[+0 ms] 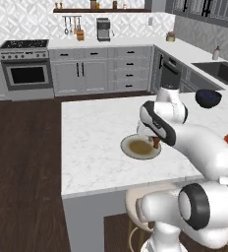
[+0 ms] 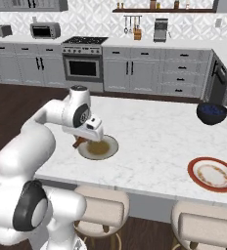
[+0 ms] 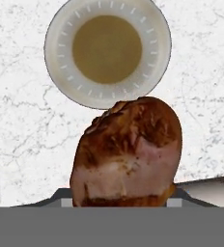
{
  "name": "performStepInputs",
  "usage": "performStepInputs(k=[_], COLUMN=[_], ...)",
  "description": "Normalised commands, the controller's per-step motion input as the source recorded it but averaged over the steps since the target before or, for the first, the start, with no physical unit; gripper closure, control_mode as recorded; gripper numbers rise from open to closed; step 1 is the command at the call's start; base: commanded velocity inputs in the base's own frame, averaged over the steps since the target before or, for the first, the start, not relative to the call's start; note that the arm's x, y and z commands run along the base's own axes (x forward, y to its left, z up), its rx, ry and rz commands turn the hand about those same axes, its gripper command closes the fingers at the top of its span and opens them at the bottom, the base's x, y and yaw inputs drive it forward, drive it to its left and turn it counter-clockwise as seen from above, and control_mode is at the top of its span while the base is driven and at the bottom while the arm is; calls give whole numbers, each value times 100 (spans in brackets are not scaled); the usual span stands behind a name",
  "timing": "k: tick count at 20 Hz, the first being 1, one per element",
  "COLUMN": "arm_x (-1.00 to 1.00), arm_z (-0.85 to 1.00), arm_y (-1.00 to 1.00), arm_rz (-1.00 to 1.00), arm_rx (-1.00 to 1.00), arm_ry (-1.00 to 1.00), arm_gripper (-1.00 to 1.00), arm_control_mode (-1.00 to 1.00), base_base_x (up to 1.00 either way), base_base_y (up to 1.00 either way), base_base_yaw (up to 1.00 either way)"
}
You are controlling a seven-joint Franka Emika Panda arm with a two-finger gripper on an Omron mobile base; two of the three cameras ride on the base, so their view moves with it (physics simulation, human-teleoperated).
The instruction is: Pick the chicken drumstick and carrot from their plates and place them in the bowl. Then put the bowl in the fridge.
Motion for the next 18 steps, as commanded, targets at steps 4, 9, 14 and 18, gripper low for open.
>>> performStepInputs(k=[4, 9, 14, 18], arm_x=[-66, -31, 0, 0], arm_z=[2, 1, 0, 0], arm_y=[1, 0, 0, 0], arm_rz=[0, 0, 0, 0], arm_rx=[0, 0, 0, 0], arm_ry=[-36, -11, 0, 0], arm_gripper=[100, 100, 100, 100], arm_control_mode=[-100, 100, 100, 100], base_base_x=[0, -41, -43, -41], base_base_y=[0, -1, -53, -100], base_base_yaw=[0, 0, 0, 0])
